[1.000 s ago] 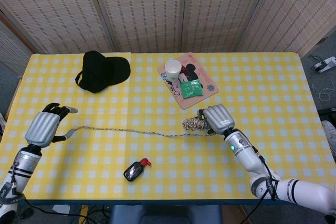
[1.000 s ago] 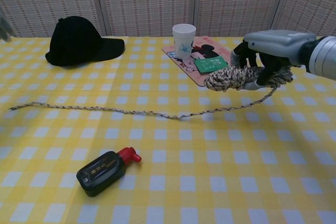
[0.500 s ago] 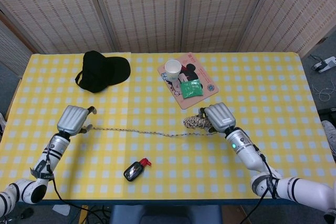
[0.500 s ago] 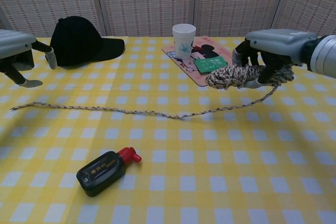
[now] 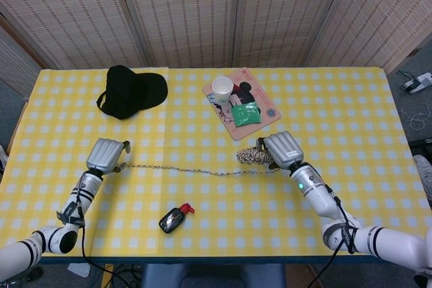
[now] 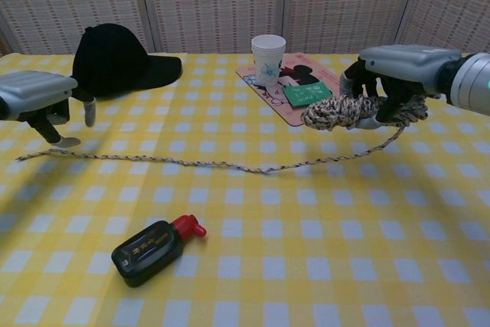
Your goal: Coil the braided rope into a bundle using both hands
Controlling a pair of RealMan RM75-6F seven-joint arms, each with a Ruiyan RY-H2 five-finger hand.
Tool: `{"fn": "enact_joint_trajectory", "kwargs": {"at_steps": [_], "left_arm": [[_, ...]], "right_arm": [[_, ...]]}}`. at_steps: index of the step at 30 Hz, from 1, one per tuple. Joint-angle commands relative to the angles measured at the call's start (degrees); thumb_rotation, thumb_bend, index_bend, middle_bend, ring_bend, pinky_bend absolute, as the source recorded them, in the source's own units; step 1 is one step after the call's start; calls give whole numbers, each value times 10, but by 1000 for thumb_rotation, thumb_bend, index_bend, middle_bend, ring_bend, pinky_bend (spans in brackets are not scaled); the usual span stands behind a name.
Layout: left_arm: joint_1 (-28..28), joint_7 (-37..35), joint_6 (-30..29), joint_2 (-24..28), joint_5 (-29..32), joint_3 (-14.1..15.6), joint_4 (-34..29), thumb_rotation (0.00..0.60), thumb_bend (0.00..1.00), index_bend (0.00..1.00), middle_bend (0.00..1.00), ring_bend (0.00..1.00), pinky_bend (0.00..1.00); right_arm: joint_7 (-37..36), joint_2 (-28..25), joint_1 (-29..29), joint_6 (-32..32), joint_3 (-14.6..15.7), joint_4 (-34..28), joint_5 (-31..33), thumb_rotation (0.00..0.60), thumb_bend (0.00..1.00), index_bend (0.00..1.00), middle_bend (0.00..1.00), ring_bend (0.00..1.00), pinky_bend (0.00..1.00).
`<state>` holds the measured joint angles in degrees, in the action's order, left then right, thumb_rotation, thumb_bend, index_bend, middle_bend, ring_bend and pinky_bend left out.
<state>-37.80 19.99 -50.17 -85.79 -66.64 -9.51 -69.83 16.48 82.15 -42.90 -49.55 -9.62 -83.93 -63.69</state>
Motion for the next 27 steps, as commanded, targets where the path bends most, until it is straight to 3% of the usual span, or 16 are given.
{"fn": "enact_joint_trajectory", "kwargs": {"at_steps": [1, 8, 27], "left_arm": [[0, 0, -1, -4, 3, 3, 3, 600, 293, 552, 1000, 1000, 1000], [2, 5, -10, -12, 2, 13, -9, 600, 293, 568, 1000, 1000, 1000], [-14, 23, 3, -55, 27, 17, 36, 600, 293, 610, 1000, 1000, 1000]], "right_arm": [[0, 1, -1, 0, 0, 1, 1, 600, 610, 685, 596, 527, 626], [2, 4, -4, 1, 1, 3, 5, 600, 609, 685, 596, 527, 626], [4, 11, -4, -4, 6, 6, 13, 600, 605, 693, 596, 528, 626]]}}
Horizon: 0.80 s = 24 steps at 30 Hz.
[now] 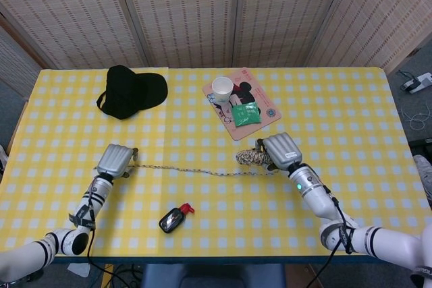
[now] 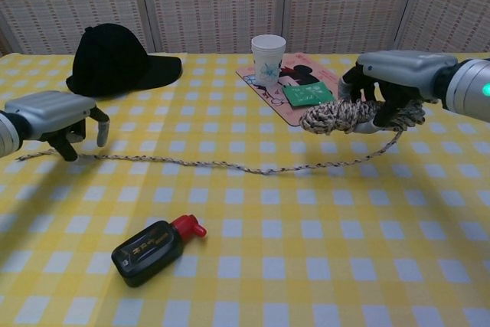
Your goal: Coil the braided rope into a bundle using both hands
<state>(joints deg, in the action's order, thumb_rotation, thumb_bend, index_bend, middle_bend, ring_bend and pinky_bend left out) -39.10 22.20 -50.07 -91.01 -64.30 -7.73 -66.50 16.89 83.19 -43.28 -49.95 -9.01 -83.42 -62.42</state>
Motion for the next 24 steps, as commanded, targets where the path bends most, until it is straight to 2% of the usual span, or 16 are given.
{"fn": "enact_joint_trajectory", "kwargs": {"at_steps": [1, 24], "left_arm": [[-1, 1, 3, -3, 5, -1, 4, 600, 293, 612, 1000, 1000, 1000], [-11, 10, 16, -8, 28, 0, 10, 600, 347, 636, 1000, 1000, 1000]], "right_arm": [[-1, 1, 0, 0, 0, 2, 0, 600, 605, 694, 596, 528, 626], [-15, 10, 1, 0, 1, 17, -3, 600, 603, 702, 595, 528, 626]]}}
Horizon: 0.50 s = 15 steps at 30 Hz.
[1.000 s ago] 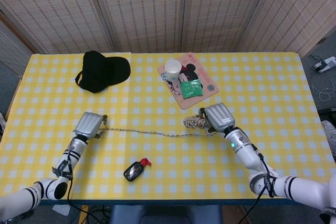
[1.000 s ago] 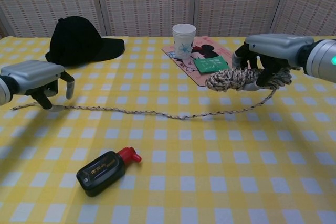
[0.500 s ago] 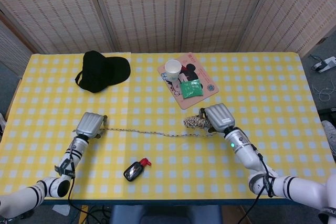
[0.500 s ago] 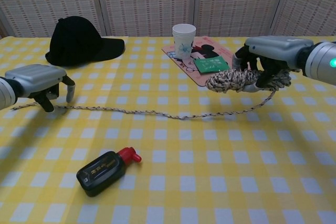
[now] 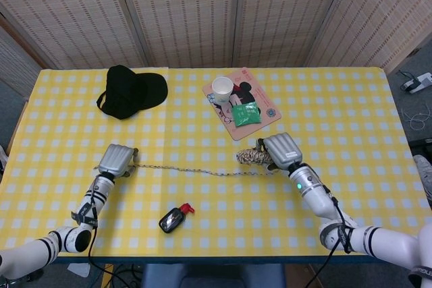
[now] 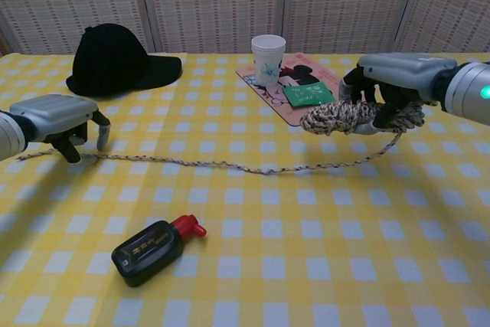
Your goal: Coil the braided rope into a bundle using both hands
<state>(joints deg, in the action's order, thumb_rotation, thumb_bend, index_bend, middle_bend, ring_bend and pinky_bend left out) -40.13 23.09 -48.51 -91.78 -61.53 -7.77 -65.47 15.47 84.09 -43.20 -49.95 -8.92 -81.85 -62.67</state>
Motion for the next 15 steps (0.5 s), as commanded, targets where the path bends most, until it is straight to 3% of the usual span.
{"fn": "enact_joint_trajectory", "kwargs": {"at_steps": [1, 15], "left_arm": [[-1, 2, 2, 0, 2, 1, 0, 600, 348, 636, 1000, 1000, 1000], [-7, 13, 11, -3, 20, 3, 1, 600, 381, 668, 1000, 1000, 1000]], "right_arm": [[-1, 2, 0, 0, 0, 2, -1, 600, 603, 703, 595, 528, 626], [-8, 5, 0, 2, -1, 11, -2, 600, 602, 705, 595, 528, 626]]}}
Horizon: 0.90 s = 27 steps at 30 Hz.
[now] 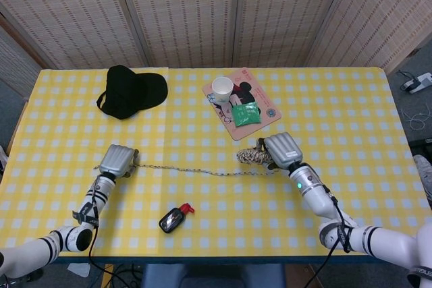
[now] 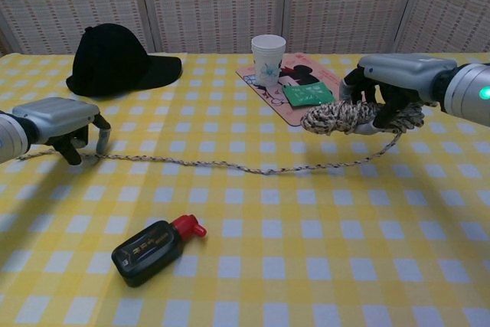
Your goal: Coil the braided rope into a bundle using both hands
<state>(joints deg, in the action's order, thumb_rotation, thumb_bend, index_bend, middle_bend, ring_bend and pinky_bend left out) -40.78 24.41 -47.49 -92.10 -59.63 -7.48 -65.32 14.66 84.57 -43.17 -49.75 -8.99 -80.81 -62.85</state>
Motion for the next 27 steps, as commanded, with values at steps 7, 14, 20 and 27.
{"fn": "enact_joint_trajectory", "kwargs": {"at_steps": [7, 14, 20, 27], "left_arm": [[-1, -10, 3, -1, 7, -3, -1, 600, 382, 693, 1000, 1000, 1000], [0, -16, 5, 1, 14, -3, -3, 600, 390, 717, 1000, 1000, 1000], [4, -27, -3, 4, 13, -6, -8, 600, 394, 739, 1000, 1000, 1000], [9, -50, -17, 36, 0, -13, -43, 600, 394, 743, 1000, 1000, 1000]], "right_arm": [[-2, 3, 0, 3, 0, 6, 2, 600, 602, 707, 595, 528, 626], [-2, 3, 0, 3, -1, 6, 3, 600, 600, 707, 595, 528, 626], [-2, 1, 1, 0, -3, 3, 4, 600, 600, 708, 595, 528, 626], [-16, -4, 1, -8, -14, -5, 2, 600, 600, 710, 595, 528, 626]]}}
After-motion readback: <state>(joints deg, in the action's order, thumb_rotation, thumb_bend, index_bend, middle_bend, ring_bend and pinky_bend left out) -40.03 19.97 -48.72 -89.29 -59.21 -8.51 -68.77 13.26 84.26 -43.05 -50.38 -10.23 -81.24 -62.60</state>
